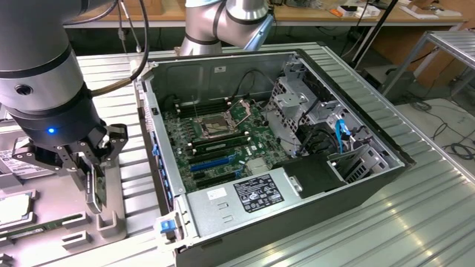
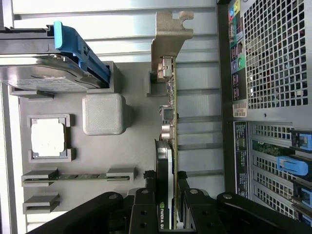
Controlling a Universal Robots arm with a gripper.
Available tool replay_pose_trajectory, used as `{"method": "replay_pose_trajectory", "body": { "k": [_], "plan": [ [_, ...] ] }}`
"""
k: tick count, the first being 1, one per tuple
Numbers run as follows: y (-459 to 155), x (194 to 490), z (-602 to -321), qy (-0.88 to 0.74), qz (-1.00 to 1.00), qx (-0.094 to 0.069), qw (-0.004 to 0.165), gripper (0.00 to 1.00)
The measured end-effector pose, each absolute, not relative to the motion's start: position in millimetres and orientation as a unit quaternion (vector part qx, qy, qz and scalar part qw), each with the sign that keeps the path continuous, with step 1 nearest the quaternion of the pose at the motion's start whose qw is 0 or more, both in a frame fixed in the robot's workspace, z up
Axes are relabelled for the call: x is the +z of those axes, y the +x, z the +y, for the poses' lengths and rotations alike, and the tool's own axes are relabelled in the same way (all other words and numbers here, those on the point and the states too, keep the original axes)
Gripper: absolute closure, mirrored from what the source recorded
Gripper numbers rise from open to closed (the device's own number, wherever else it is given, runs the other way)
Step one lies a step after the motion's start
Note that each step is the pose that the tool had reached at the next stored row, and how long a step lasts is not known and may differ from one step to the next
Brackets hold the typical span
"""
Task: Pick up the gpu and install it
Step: 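Pick up the gpu and move the gpu toward the slot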
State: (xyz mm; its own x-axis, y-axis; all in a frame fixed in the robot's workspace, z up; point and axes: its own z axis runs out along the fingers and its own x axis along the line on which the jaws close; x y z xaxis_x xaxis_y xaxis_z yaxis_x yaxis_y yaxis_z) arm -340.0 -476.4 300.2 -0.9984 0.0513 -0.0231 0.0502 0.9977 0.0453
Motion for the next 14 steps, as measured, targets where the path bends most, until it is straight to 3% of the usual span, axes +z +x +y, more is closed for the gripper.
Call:
{"method": "replay_pose_trajectory", "body": {
  "k": [14],
  "plan": [
    [-340.0,303.0,-476.4,0.025,0.999,0.022,0.012,0.73]
  ]
}}
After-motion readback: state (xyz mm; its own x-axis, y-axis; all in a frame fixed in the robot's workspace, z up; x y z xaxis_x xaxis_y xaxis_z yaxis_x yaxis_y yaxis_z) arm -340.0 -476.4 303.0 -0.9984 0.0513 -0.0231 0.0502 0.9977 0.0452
